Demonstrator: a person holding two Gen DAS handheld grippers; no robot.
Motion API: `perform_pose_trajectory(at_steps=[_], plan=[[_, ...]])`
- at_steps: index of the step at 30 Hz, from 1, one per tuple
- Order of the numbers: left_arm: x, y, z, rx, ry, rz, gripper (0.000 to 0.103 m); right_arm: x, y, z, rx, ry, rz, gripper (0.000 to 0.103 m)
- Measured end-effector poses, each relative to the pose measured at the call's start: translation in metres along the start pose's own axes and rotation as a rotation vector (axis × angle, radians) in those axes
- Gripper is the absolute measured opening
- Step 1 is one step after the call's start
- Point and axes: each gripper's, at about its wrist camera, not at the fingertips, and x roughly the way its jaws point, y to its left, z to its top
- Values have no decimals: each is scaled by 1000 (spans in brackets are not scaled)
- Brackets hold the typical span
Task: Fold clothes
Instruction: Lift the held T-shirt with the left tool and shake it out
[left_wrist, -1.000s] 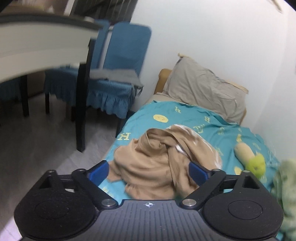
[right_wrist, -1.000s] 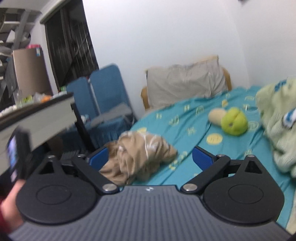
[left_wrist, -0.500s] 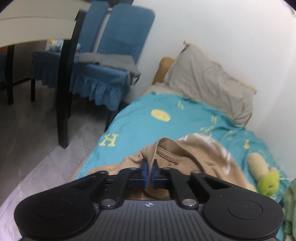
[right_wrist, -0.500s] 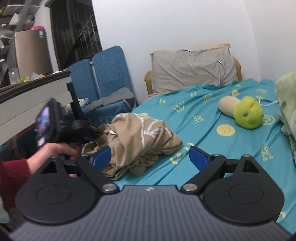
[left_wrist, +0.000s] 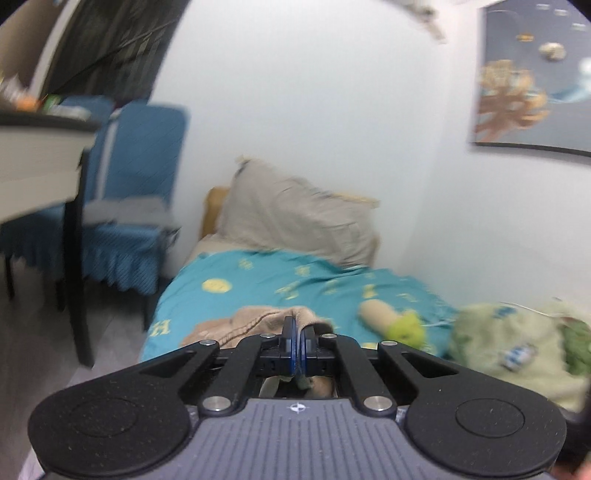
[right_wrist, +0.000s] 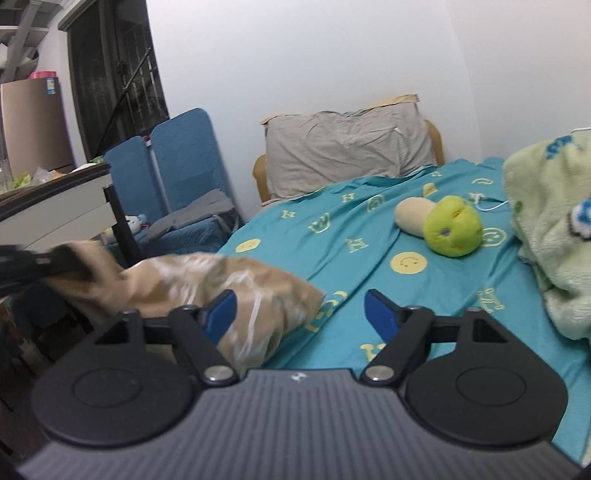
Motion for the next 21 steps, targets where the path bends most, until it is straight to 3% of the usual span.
perform_pose_trajectory(at_steps=[3, 6, 8, 14, 21], plan=[[-43, -22, -3, 35, -62, -56, 2, -16, -1, -2, 30, 10, 13, 72], [-66, -32, -10, 54, -129, -76, 2, -27, 6, -9, 47, 71, 100, 72], [-69, -30, -13, 24, -146, -92, 2, -27, 13, -18, 65, 134, 166, 73], [-67, 3, -19, -90, -188, -65, 2, 9, 15, -45, 292, 344, 289, 73], [-52, 43, -15, -174, -177, 23, 2, 8, 62, -49, 47, 370, 415, 73]])
